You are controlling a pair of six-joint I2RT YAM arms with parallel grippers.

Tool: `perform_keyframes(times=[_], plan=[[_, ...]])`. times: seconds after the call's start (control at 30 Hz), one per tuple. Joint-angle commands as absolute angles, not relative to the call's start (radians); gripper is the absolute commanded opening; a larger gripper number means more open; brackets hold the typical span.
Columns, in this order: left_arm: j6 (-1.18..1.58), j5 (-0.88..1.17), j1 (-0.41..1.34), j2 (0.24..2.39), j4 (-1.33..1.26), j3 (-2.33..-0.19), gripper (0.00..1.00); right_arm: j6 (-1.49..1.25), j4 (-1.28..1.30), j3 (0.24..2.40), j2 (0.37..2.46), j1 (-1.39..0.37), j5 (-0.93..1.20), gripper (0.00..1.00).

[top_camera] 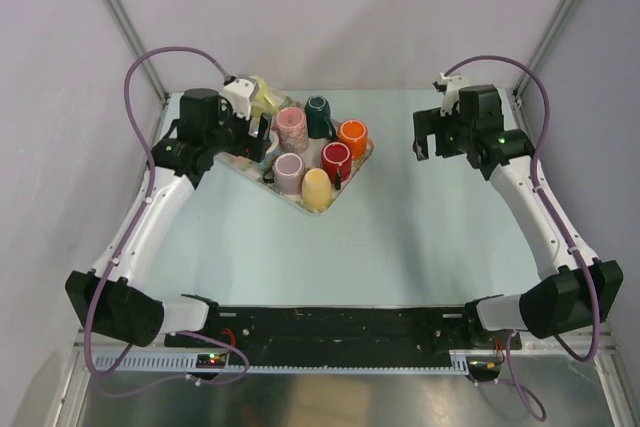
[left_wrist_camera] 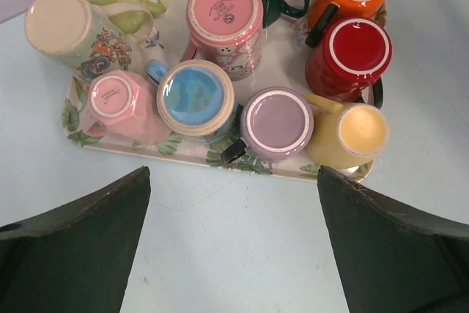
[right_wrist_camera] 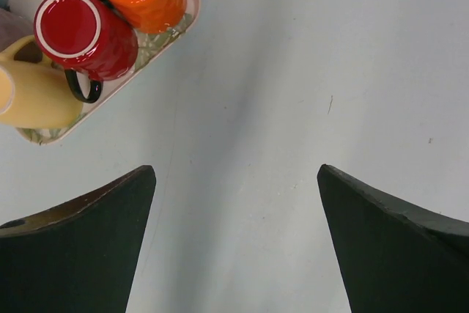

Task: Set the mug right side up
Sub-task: Turn over the cup on the tray.

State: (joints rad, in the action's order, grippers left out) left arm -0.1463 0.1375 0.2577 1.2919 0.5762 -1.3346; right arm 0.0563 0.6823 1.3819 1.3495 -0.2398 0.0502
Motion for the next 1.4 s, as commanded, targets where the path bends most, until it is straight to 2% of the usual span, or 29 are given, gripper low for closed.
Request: perform_keyframes(times=[0.0,0.17,0.33,0.57,0.9,1.03,1.2,1.37], plan=[[-0.125,0.180,0.263,1.262,0.564,-1.305,1.00,0.081,0.653,1.382,1.358,-0.248,0.098,0.99],[-0.135,0.276,0.263,1.234,0.565,-1.260,1.00,0.246,0.709,1.388,1.394,-0.283,0.284,0.99],[-0.156,0.321,0.263,1.210,0.569,-1.221,1.00,0.293,0.690,1.405,1.469,-0.347,0.310,0.99],[-0.244,0.235,0.263,1.142,0.580,-1.123,1.00,0.182,0.596,1.508,1.637,-0.460,0.143,0.98],[-0.291,0.169,0.263,1.055,0.582,-1.020,1.00,-0.031,0.574,1.716,1.901,-0.535,0.062,0.79],[-0.300,0.166,0.261,1.047,0.582,-1.009,1.00,-0.080,0.550,1.792,1.995,-0.570,-0.099,0.77],[-0.297,0.179,0.261,1.057,0.583,-1.013,1.00,-0.106,0.552,1.866,2.083,-0.594,-0.115,0.75],[-0.292,0.181,0.261,1.059,0.582,-1.016,1.00,-0.114,0.559,1.860,2.105,-0.608,-0.137,0.77]])
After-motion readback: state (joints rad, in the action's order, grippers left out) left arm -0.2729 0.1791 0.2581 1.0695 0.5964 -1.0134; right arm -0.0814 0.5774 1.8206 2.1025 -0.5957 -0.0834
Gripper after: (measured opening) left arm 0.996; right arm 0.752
